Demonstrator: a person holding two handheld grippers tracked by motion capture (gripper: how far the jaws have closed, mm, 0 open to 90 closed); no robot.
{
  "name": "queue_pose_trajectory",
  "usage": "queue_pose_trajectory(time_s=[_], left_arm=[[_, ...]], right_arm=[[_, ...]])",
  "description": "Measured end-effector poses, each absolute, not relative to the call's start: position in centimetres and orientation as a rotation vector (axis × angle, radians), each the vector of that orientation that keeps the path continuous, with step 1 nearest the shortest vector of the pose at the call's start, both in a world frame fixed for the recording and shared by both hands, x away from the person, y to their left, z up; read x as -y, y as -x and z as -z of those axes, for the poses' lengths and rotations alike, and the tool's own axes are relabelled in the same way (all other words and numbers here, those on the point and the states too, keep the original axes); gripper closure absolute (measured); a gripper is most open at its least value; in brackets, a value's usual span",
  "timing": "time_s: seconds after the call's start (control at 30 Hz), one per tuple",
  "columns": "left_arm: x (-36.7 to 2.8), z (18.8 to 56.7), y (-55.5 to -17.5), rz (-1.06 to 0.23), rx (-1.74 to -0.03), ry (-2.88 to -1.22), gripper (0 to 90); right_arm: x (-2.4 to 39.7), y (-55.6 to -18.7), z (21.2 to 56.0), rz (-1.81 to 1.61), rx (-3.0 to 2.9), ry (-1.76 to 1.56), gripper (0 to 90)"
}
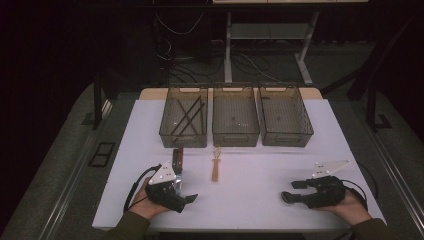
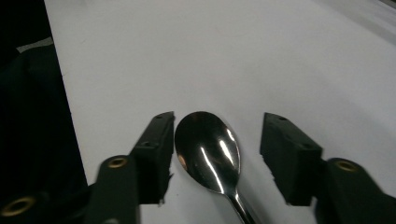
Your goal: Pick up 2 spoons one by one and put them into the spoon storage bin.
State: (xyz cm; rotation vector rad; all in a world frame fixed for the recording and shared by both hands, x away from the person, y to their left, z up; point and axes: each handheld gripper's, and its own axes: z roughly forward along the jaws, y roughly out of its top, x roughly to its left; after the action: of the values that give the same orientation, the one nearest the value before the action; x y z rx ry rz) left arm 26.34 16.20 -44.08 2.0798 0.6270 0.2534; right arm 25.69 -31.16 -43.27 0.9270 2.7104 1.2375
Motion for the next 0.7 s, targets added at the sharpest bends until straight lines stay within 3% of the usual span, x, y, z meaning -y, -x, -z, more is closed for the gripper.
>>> queue_pose_trajectory(time_s=[0.23,0.7], left_arm=[[-16.1,44.1,-26.3,-0.253,-0.623,-2.086,0.0],[-16.2,44.1,-26.4,-0.253,-0.627,-2.082,0.0]], right_arm=[[30.6,-25.6,43.9,-1.202,-2.745,-0.877,36.5],[30.0,-26.0,44.4,-1.093,-2.718,-0.844,43.9]])
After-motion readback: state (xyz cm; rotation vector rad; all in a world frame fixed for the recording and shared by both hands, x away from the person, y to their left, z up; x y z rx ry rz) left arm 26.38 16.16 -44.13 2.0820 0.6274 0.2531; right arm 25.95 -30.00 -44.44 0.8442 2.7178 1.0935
